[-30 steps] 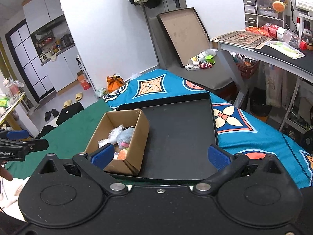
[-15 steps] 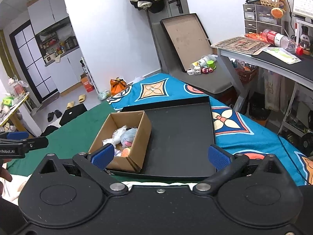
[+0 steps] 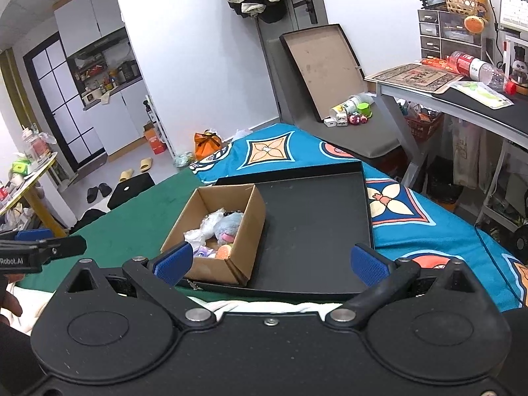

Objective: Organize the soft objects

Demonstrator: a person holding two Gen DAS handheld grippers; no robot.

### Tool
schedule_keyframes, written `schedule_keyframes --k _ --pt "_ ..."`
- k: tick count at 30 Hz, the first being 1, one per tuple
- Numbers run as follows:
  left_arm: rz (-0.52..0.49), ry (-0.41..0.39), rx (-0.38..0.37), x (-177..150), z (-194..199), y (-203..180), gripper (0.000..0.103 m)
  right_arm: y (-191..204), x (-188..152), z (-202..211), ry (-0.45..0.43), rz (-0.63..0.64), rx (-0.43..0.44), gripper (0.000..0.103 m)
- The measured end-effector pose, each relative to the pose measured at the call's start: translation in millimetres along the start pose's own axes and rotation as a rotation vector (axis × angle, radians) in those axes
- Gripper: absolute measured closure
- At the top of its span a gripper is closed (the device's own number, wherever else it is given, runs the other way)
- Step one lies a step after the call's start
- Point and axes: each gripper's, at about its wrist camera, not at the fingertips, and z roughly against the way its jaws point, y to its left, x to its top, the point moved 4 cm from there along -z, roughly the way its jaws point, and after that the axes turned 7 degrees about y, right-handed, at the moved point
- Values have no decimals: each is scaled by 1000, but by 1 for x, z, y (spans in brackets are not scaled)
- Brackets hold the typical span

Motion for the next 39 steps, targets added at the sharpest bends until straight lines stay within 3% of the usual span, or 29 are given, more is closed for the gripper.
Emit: schedule_keyframes --k 39 --pt "-30 -16 -9 2 0 -16 2 -3 0 9 -25 -6 11 0"
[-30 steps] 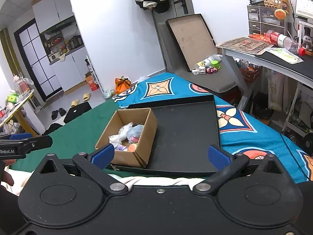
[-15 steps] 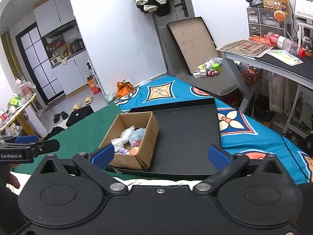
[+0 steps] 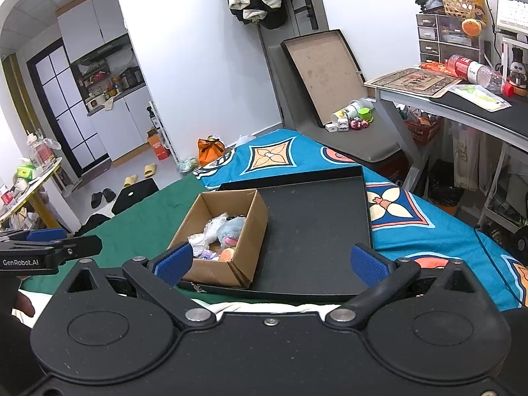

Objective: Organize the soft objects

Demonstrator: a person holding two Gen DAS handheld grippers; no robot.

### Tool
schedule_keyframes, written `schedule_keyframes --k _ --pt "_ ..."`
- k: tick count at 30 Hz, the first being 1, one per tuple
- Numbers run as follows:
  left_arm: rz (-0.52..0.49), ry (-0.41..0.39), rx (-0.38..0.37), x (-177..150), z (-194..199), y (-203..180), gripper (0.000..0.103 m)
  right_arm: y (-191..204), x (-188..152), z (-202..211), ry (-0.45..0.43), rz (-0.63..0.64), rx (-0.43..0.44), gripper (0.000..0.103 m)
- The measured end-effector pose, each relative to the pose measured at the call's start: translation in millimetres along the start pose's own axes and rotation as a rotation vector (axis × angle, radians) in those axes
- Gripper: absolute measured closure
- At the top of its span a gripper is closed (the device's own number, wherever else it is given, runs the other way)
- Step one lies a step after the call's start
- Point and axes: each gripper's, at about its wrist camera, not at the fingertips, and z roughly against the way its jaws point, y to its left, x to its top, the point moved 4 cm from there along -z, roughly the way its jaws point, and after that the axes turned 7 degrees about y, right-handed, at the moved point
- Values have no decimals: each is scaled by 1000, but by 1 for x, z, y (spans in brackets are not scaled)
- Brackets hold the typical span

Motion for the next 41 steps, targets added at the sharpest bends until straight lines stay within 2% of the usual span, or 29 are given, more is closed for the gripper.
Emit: schedule_keyframes --k 33,41 --pt "-6 0 7 2 1 0 3 0 -1 0 0 14 -18 0" --pt "-16 -12 -63 2 2 8 3 -2 -3 -4 7 10 -19 0"
